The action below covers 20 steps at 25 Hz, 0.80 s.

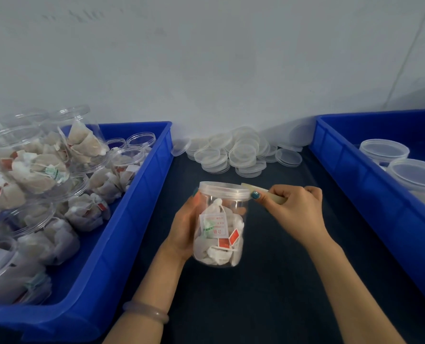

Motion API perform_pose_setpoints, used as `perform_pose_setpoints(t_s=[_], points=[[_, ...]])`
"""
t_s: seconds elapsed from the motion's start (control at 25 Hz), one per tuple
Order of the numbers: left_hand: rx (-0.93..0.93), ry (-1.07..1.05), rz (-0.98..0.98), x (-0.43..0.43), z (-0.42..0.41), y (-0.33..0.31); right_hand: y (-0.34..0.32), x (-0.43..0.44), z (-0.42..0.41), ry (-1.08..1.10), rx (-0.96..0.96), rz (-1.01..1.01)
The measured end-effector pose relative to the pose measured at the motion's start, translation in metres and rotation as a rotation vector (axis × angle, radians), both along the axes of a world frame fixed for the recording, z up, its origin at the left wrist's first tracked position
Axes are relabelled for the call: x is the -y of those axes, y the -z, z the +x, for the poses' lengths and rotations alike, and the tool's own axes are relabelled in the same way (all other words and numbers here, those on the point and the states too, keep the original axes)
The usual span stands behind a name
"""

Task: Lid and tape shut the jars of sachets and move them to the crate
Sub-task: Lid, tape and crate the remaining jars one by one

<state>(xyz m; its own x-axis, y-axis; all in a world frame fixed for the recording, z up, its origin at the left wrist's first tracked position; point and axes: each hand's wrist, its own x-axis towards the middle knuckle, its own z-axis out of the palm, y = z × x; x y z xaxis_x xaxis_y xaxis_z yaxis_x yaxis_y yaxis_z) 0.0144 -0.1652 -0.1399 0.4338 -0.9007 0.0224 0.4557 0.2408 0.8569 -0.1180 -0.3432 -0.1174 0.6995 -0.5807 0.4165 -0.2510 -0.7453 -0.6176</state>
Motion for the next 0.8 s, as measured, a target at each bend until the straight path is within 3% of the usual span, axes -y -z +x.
perform_pose_setpoints(t_s=[0.2,0.4,0.64,0.8], points=[[0.024,-0.125,0.069,0.007,-0.001,0.002,-0.001,-0.007,-0.003,0.021,0.107,-0.070],[0.457,-0.589,0.142,0.016,-0.002,-0.001,0.008,-0.012,-0.004,0.133,0.043,-0.177],[0.828,-0.424,0.256,0.018,-0.003,0.000,0.015,-0.017,-0.004,0.075,-0.006,-0.242],[0.847,-0.467,0.263,0.015,0.010,-0.003,0.014,-0.002,-0.016,-0.034,-0.027,-0.416]])
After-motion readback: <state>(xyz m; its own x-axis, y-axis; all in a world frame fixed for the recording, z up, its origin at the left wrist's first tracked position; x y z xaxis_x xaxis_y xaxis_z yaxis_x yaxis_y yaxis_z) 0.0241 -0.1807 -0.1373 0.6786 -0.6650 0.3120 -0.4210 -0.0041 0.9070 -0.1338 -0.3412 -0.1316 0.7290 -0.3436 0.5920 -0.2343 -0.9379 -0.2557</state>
